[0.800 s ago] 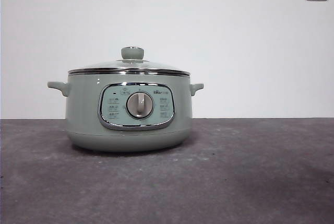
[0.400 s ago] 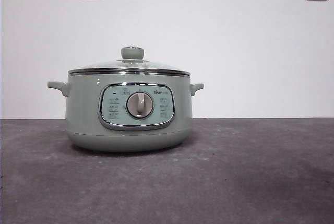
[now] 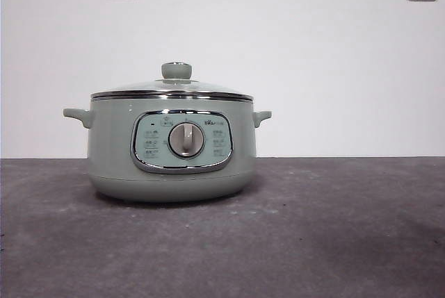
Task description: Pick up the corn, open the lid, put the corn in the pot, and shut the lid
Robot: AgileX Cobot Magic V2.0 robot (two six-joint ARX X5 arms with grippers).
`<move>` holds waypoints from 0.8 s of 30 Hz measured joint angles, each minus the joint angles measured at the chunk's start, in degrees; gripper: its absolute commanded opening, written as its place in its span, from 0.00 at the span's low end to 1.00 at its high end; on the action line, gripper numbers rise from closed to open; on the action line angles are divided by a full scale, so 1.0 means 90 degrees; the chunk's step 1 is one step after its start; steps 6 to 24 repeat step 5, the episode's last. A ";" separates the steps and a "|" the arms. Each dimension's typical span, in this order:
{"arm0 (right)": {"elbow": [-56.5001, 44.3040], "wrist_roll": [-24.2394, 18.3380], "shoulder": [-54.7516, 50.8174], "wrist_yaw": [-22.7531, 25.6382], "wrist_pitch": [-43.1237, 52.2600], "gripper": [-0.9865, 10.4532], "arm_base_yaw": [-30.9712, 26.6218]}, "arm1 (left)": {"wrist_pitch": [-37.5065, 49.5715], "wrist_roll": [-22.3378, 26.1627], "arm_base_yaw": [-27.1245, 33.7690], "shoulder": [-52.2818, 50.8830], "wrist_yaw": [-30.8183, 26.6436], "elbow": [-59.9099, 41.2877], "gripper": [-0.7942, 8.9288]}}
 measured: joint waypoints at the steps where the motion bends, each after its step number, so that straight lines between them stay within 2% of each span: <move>1: 0.0000 0.0000 0.0000 0.0000 0.0002 0.09 0.0000 | 0.0000 0.0000 0.0000 0.0000 0.0000 0.0000 0.08; 24: 0.0000 0.0000 0.0000 0.0000 0.0002 0.09 0.0000 | 0.0000 0.0000 0.0000 0.0000 -0.0002 0.0000 0.08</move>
